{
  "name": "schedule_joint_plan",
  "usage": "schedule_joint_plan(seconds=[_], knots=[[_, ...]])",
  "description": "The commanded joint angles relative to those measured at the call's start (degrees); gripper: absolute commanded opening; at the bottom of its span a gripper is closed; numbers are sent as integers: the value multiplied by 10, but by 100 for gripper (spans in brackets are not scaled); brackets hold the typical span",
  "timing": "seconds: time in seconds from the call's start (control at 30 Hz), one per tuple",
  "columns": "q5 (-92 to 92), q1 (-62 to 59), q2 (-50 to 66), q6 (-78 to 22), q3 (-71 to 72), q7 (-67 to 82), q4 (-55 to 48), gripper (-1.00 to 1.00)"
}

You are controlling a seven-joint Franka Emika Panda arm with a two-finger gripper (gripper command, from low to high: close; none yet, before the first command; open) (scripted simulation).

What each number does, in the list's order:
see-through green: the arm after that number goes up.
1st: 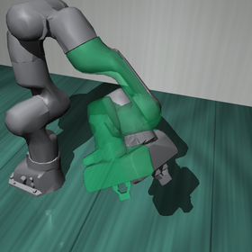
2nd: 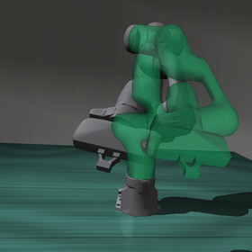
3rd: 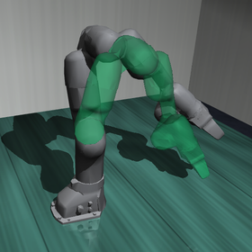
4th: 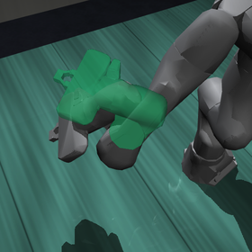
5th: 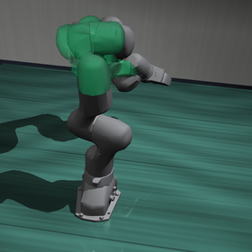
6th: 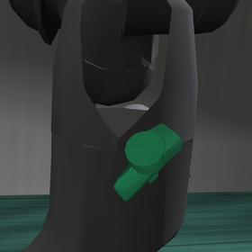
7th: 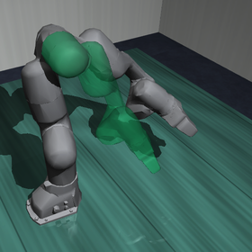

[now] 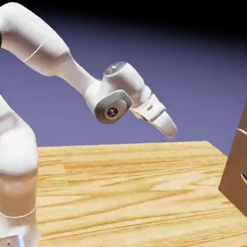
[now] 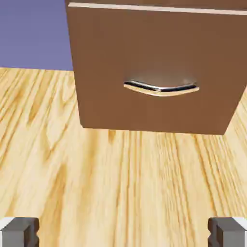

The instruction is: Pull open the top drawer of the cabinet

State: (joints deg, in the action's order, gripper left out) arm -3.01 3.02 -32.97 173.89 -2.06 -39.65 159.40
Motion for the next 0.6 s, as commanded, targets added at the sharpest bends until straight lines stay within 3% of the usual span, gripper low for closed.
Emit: schedule_joint_plan(seconds=[0.0,0.57], knots=[[-25,19,-3,-1,-17,23,-13,0],[-449,348,-47,-18,-308,418,-239,0]])
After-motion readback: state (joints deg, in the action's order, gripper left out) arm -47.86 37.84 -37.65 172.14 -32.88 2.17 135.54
